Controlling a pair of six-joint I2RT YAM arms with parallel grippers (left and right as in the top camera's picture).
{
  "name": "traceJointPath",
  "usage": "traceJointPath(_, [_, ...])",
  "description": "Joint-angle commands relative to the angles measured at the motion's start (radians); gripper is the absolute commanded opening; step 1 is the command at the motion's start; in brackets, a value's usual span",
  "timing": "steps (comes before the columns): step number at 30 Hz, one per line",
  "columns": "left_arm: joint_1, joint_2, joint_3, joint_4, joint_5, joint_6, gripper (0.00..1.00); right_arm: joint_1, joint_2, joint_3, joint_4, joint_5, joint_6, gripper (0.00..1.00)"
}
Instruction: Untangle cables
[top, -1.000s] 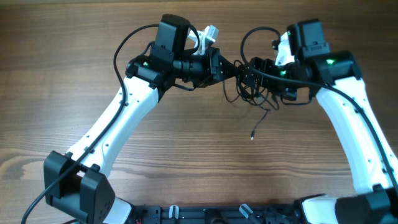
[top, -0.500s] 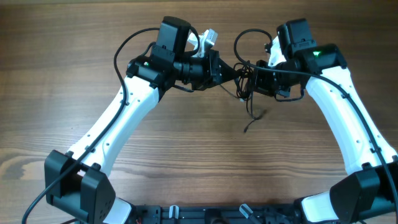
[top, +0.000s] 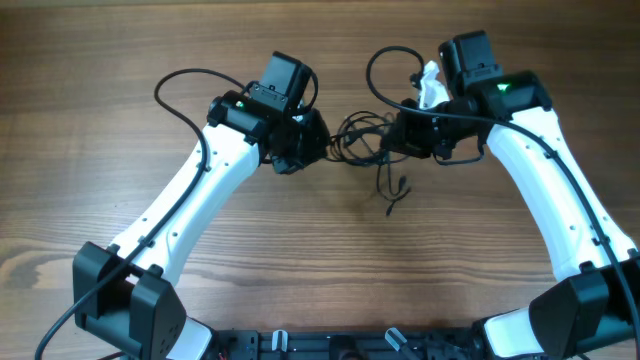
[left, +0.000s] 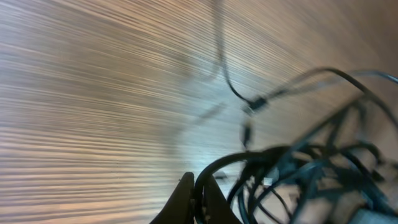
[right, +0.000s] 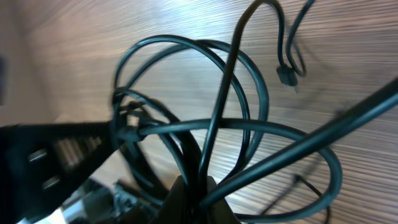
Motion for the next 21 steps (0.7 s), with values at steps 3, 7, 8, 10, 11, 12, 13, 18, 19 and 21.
traceJointPath(3, [0.026, 0.002, -0.003, -0.047, -0.291, -0.049, 0.04, -0.026, -0.037, 0.038, 0.075, -0.143, -0.045, 0.04])
traceJointPath(7, [0.024, 0.002, -0.003, -0.044, -0.271, -0.085, 0.04, -0.026, -0.050, 0.038, 0.149, -0.317, -0.064, 0.04])
traceJointPath(8, [0.024, 0.002, -0.003, -0.044, -0.261, -0.085, 0.04, -0.026, -0.050, 0.038, 0.159, -0.349, -0.061, 0.04])
traceJointPath(10, [0.021, 0.002, -0.003, -0.043, -0.244, -0.085, 0.04, -0.026, -0.050, 0.038, 0.174, -0.409, -0.062, 0.04])
traceJointPath(11, [0.019, 0.002, -0.003, -0.040, -0.230, -0.084, 0.04, -0.026, -0.050, 0.038, 0.179, -0.431, -0.062, 0.04])
traceJointPath(12, [0.019, 0.002, -0.003, -0.038, -0.213, -0.084, 0.04, -0.026, -0.050, 0.038, 0.182, -0.449, -0.062, 0.04])
traceJointPath(13, [0.019, 0.002, -0.003, -0.032, -0.186, -0.084, 0.04, -0.026, -0.050, 0.038, 0.181, -0.463, -0.063, 0.04])
traceJointPath(18, [0.020, 0.002, -0.003, 0.052, 0.050, -0.071, 0.04, -0.025, -0.050, 0.037, 0.164, -0.468, -0.074, 0.04])
traceJointPath(19, [0.020, 0.002, -0.003, 0.082, 0.116, -0.050, 0.04, -0.025, -0.050, 0.036, 0.161, -0.468, -0.080, 0.04])
traceJointPath(21, [0.023, 0.000, -0.003, 0.134, 0.221, -0.018, 0.04, -0.025, -0.050, 0.036, 0.149, -0.464, -0.098, 0.04])
